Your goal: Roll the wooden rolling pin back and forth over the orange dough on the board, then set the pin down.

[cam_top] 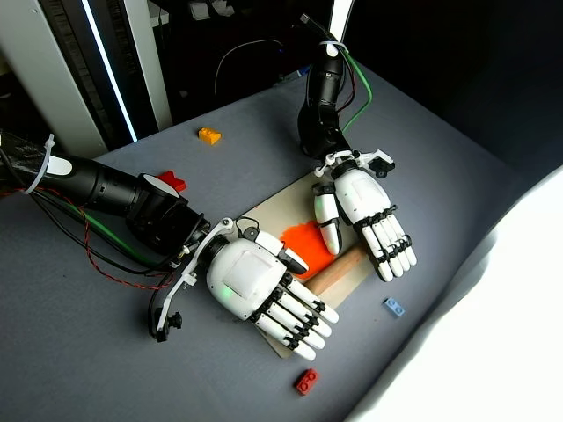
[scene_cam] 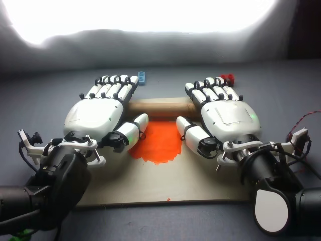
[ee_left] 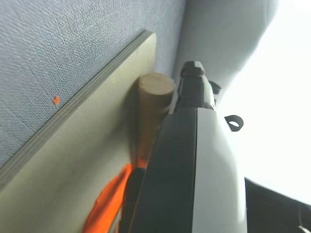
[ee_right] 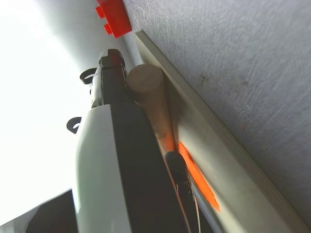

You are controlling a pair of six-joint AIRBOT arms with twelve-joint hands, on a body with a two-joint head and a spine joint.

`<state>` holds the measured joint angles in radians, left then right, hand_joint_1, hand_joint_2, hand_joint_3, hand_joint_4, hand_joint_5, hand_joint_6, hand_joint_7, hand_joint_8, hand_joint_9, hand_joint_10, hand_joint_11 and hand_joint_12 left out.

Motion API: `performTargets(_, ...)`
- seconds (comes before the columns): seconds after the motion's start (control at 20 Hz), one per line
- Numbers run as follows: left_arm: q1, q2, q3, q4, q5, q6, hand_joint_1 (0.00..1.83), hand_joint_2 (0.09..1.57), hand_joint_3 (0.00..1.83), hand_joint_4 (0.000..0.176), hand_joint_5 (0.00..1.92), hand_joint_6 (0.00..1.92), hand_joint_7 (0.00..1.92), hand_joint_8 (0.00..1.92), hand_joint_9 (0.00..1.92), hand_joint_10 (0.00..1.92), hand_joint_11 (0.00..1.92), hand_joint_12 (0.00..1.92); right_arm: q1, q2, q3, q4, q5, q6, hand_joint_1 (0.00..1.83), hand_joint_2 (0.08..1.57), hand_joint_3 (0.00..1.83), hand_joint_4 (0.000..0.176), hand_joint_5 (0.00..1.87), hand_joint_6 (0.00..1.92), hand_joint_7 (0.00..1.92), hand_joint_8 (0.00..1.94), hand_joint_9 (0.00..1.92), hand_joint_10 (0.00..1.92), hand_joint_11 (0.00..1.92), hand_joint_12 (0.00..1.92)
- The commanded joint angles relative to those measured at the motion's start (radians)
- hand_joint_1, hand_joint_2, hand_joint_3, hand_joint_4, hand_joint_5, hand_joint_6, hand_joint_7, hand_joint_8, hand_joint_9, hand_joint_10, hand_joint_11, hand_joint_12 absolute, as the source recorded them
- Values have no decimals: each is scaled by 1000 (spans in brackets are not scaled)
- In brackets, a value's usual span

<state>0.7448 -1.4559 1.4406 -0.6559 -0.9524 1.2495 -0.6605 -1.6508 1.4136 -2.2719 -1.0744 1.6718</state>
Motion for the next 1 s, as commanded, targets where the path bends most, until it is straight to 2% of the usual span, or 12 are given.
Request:
performTargets(0.0,-14,6,4,30,-95,-6,0,1526,0,0,0,0,0,0,0,0,0,0,9,7,3,-53,-74,4,0,1535,0,0,174,9,125,7,47,5,0,0)
performTargets(0.5,-21,27,-10,28,-12,-5,0,1533,2,0,0,0,0,0,0,0,0,0,7,11,0,-54,-64,6,0,1533,0,0,177,8,121,3,41,2,0,0)
performTargets(0.95,-17,38,-30,25,12,-4,0,1534,2,0,0,0,0,0,0,0,0,0,-1,17,-15,-54,-64,3,0,1534,0,0,169,4,118,4,42,4,0,0)
